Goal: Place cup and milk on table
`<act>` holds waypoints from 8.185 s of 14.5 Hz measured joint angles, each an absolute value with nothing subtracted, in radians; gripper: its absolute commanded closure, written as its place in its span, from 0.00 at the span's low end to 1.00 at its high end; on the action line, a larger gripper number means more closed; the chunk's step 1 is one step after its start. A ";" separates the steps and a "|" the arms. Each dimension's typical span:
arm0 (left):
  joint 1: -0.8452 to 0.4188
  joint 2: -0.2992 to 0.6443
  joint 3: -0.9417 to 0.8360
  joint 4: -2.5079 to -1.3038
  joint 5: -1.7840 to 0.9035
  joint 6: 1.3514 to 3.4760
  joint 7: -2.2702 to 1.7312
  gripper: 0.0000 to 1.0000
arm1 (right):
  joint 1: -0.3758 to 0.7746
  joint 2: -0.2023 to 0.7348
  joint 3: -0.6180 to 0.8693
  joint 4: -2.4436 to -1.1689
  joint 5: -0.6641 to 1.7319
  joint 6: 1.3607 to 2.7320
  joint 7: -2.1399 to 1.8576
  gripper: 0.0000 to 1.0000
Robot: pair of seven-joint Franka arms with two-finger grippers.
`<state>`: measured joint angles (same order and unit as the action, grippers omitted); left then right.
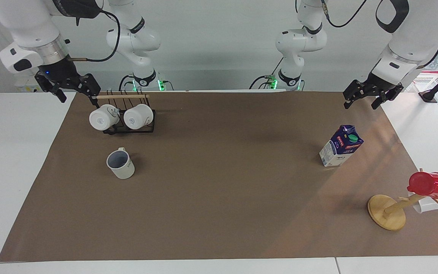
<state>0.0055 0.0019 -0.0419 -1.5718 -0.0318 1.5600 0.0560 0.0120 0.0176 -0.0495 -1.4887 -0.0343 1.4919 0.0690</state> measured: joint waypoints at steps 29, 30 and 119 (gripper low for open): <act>0.006 0.002 -0.040 -1.573 -0.032 1.561 0.059 0.00 | -0.027 0.088 -0.055 -1.746 0.017 1.897 -0.430 0.00; 0.006 0.002 -0.040 -1.573 -0.032 1.561 0.059 0.00 | -0.030 0.106 -0.055 -1.773 0.019 1.955 -0.456 0.00; -0.624 0.333 -0.107 -1.534 0.165 1.931 -0.840 1.00 | -0.005 0.024 -0.048 -1.421 -0.033 1.382 0.089 0.00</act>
